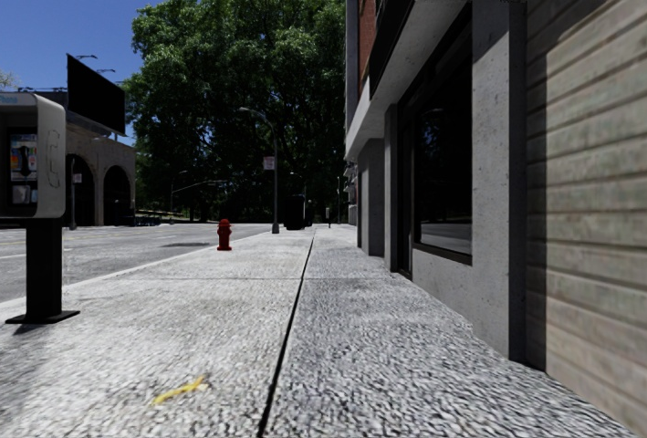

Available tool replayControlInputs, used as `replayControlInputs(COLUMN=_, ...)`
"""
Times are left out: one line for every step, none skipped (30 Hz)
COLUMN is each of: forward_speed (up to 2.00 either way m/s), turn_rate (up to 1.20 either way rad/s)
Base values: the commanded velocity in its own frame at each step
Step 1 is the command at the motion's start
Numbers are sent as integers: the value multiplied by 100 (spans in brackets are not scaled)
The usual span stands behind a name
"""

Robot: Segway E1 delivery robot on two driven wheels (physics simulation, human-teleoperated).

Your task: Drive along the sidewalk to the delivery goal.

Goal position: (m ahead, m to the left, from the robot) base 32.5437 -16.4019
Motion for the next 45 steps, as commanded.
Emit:
replayControlInputs(forward_speed=200, turn_rate=0)
replayControlInputs(forward_speed=200, turn_rate=0)
replayControlInputs(forward_speed=200, turn_rate=0)
replayControlInputs(forward_speed=200, turn_rate=0)
replayControlInputs(forward_speed=200, turn_rate=0)
replayControlInputs(forward_speed=200, turn_rate=0)
replayControlInputs(forward_speed=200, turn_rate=0)
replayControlInputs(forward_speed=200, turn_rate=0)
replayControlInputs(forward_speed=200, turn_rate=0)
replayControlInputs(forward_speed=200, turn_rate=0)
replayControlInputs(forward_speed=200, turn_rate=0)
replayControlInputs(forward_speed=200, turn_rate=0)
replayControlInputs(forward_speed=200, turn_rate=0)
replayControlInputs(forward_speed=200, turn_rate=0)
replayControlInputs(forward_speed=200, turn_rate=0)
replayControlInputs(forward_speed=200, turn_rate=0)
replayControlInputs(forward_speed=200, turn_rate=0)
replayControlInputs(forward_speed=200, turn_rate=0)
replayControlInputs(forward_speed=200, turn_rate=0)
replayControlInputs(forward_speed=200, turn_rate=0)
replayControlInputs(forward_speed=200, turn_rate=0)
replayControlInputs(forward_speed=200, turn_rate=0)
replayControlInputs(forward_speed=200, turn_rate=0)
replayControlInputs(forward_speed=200, turn_rate=0)
replayControlInputs(forward_speed=200, turn_rate=0)
replayControlInputs(forward_speed=200, turn_rate=0)
replayControlInputs(forward_speed=200, turn_rate=0)
replayControlInputs(forward_speed=200, turn_rate=0)
replayControlInputs(forward_speed=200, turn_rate=0)
replayControlInputs(forward_speed=200, turn_rate=0)
replayControlInputs(forward_speed=200, turn_rate=0)
replayControlInputs(forward_speed=200, turn_rate=0)
replayControlInputs(forward_speed=200, turn_rate=0)
replayControlInputs(forward_speed=200, turn_rate=0)
replayControlInputs(forward_speed=200, turn_rate=0)
replayControlInputs(forward_speed=200, turn_rate=0)
replayControlInputs(forward_speed=200, turn_rate=0)
replayControlInputs(forward_speed=200, turn_rate=0)
replayControlInputs(forward_speed=200, turn_rate=0)
replayControlInputs(forward_speed=200, turn_rate=0)
replayControlInputs(forward_speed=200, turn_rate=0)
replayControlInputs(forward_speed=200, turn_rate=0)
replayControlInputs(forward_speed=200, turn_rate=0)
replayControlInputs(forward_speed=200, turn_rate=0)
replayControlInputs(forward_speed=200, turn_rate=0)
